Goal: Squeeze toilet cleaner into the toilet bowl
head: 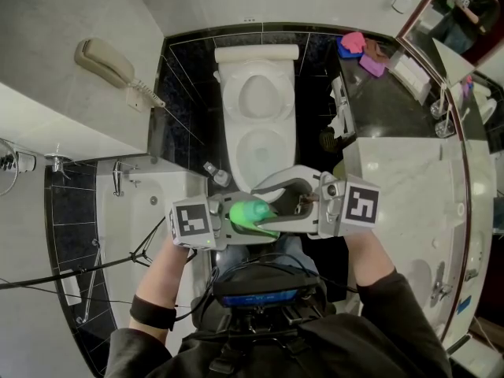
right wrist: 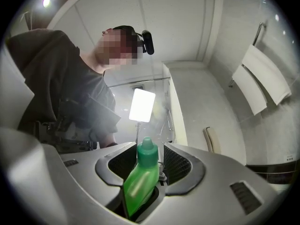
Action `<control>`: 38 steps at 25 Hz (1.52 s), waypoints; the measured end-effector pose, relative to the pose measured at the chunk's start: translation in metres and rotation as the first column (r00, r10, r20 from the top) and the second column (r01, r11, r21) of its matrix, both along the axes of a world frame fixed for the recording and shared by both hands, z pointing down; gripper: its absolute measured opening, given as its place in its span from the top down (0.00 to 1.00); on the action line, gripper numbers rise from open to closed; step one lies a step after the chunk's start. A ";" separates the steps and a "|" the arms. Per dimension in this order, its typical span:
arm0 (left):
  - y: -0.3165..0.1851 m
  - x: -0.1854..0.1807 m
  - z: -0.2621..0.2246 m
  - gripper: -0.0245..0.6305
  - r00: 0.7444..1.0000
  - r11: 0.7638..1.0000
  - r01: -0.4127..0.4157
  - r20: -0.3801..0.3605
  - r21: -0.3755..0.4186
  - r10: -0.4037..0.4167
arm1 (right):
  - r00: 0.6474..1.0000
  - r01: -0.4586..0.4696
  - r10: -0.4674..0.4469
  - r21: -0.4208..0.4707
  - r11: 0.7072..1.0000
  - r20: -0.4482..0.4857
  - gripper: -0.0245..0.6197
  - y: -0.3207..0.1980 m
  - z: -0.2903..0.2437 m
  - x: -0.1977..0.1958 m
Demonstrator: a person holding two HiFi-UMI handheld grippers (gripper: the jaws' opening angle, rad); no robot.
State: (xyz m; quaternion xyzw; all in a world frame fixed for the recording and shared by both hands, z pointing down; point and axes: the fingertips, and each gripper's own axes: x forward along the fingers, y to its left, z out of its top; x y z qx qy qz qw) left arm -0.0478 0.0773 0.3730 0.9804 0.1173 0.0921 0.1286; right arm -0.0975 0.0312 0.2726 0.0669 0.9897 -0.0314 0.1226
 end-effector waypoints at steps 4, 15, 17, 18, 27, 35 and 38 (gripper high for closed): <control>0.000 0.002 -0.005 0.68 1.000 0.999 -0.006 -0.007 -0.033 0.005 | 1.000 0.011 -0.011 0.002 1.000 0.011 0.73 0.003 -0.004 -0.001; -0.025 0.003 0.018 0.68 0.977 0.980 0.195 0.080 0.048 -0.198 | 0.996 -0.079 0.073 -0.110 0.991 -0.059 0.73 -0.011 0.016 0.000; -0.036 0.002 0.026 0.68 0.954 0.957 0.271 0.107 0.100 -0.282 | 0.992 -0.104 0.092 -0.150 0.983 -0.084 0.73 -0.015 0.023 0.000; -0.041 0.001 0.030 0.68 0.939 0.943 0.309 0.115 0.127 -0.323 | 0.990 -0.116 0.101 -0.169 0.979 -0.095 0.73 -0.017 0.027 0.000; -0.093 -0.010 0.064 0.68 0.737 0.704 0.576 0.108 0.414 -0.667 | 0.949 -0.297 0.237 -0.342 0.892 -0.207 0.73 -0.048 0.059 0.004; -0.113 -0.033 0.109 0.68 0.504 0.487 0.686 0.129 0.541 -0.854 | 0.886 -0.453 0.290 -0.542 0.707 -0.363 0.73 -0.062 0.100 0.005; -0.112 -0.036 0.113 0.68 0.481 0.471 0.694 0.135 0.545 -0.866 | 0.877 -0.470 0.286 -0.566 0.677 -0.387 0.73 -0.061 0.106 0.003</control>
